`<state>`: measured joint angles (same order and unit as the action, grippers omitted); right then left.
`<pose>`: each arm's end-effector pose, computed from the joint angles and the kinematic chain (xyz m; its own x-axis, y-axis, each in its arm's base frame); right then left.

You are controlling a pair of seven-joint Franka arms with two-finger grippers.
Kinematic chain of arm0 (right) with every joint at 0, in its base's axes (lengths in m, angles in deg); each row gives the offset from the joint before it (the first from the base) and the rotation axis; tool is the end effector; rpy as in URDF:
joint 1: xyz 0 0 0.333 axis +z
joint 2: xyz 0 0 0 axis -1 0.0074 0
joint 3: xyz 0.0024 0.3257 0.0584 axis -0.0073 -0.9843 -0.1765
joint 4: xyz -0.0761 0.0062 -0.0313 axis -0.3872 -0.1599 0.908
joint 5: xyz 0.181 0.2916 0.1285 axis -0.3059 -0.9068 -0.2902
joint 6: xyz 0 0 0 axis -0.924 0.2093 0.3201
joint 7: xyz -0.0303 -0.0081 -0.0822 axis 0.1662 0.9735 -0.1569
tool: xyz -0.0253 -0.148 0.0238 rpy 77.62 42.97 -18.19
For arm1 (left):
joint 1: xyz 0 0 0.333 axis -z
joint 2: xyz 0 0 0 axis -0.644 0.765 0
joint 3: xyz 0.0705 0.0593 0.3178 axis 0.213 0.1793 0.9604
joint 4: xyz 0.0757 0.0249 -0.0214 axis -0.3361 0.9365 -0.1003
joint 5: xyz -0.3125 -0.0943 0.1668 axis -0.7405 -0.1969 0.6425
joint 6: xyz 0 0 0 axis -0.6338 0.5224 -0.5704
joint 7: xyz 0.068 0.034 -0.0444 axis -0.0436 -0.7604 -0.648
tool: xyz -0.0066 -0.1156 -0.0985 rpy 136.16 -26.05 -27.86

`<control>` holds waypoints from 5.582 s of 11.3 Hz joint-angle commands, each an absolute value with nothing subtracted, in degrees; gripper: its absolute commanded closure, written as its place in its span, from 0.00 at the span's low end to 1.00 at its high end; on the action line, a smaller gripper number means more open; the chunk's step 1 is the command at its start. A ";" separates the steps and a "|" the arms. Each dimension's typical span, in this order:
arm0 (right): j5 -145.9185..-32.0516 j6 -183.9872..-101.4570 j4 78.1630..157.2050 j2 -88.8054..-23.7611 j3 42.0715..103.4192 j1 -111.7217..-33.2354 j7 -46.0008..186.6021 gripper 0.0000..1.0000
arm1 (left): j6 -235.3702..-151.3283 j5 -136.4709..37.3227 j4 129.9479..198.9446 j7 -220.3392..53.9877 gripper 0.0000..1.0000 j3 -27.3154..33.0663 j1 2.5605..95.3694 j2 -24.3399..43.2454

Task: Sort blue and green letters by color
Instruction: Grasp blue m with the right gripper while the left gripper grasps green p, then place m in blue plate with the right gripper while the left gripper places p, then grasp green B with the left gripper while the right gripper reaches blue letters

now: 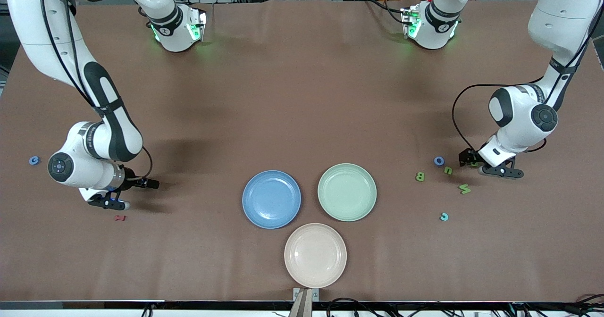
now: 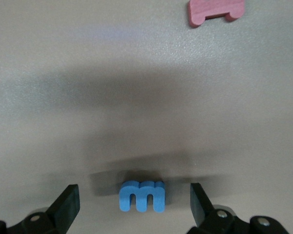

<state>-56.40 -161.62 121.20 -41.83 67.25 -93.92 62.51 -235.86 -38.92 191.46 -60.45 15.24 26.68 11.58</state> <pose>0.6306 -0.0437 0.1607 0.9786 -0.1749 -0.1085 -0.1804 -0.9826 -0.0438 0.5536 0.0706 0.1593 0.9817 -0.1633 0.0984 -0.1648 -0.9863 0.0077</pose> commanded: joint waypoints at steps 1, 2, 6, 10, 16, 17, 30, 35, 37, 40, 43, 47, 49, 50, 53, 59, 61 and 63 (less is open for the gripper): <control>-56.62 -162.45 121.84 -41.69 66.77 -94.41 63.34 0.00 | -236.41 -39.35 194.37 -57.22 0.15 14.87 26.47 9.59; -56.62 -162.54 121.85 -41.60 66.77 -94.32 63.34 0.00 | -236.41 -39.35 194.55 -57.21 0.20 14.87 26.47 9.32; -56.71 -165.34 123.68 -41.69 66.77 -94.32 63.16 1.00 | -236.41 -39.35 195.86 -56.78 0.47 14.87 26.56 8.53; -56.88 -165.01 123.52 -41.69 66.77 -94.24 62.46 1.00 | -236.76 -39.35 196.04 -56.42 0.71 14.87 26.47 9.05; -57.24 -162.11 116.50 -41.87 66.24 -87.40 49.22 1.00 | -230.57 -39.88 193.07 -60.09 0.94 15.05 30.40 4.77; -57.32 -161.14 115.09 -41.78 66.15 -85.64 45.36 1.00 | -224.87 -39.88 190.18 -63.94 0.94 14.96 32.60 3.53; -72.44 -173.44 99.52 -33.08 65.54 -63.91 -3.81 0.41 | -217.87 -40.23 156.24 -123.91 0.92 14.96 64.52 24.69; -69.11 -164.80 100.57 -36.23 65.63 -67.93 6.07 0.00 | -217.78 -37.24 161.91 -108.69 0.00 13.74 58.32 19.45; -68.49 -157.12 104.68 -41.05 65.63 -72.94 18.62 0.00 | -217.78 -37.07 164.74 -102.25 0.00 11.46 51.99 17.94; -64.73 -157.09 117.32 -48.61 65.89 -80.24 37.70 0.00 | -217.86 -36.54 170.10 -91.78 0.00 9.78 45.12 16.27; -54.01 -156.92 123.50 -51.35 65.89 -88.06 47.75 0.00 | -221.01 -31.64 175.19 -89.56 0.00 8.90 42.04 15.65; -47.92 -159.54 130.35 -54.51 65.89 -98.25 65.31 0.00 | -226.91 -27.23 181.18 -88.86 0.00 7.93 38.77 15.30; -48.01 -159.64 131.42 -54.09 65.80 -103.70 70.00 0.00 | -228.06 -27.22 182.68 -88.15 0.00 7.84 37.98 15.21; -48.01 -159.81 132.64 -54.26 65.80 -105.64 71.41 0.00 | -228.06 -27.22 182.60 -88.15 0.11 7.93 37.98 15.21; -47.92 -160.95 131.78 -53.47 65.89 -111.79 83.15 0.00 | -228.06 -27.22 182.51 -88.15 0.84 7.84 38.07 15.21; -47.92 -161.05 123.88 -48.81 65.89 -122.96 113.48 0.00 | -226.06 -28.36 179.36 -92.01 1.00 7.84 40.87 14.25; -47.83 -161.05 122.64 -48.55 65.98 -126.38 119.12 0.00 | -219.74 -32.30 173.49 -95.69 1.00 7.84 44.20 14.33; -47.66 -161.49 120.28 -46.80 65.98 -129.90 119.50 0.00 | -217.00 -36.52 169.43 -100.69 1.00 8.28 48.94 15.03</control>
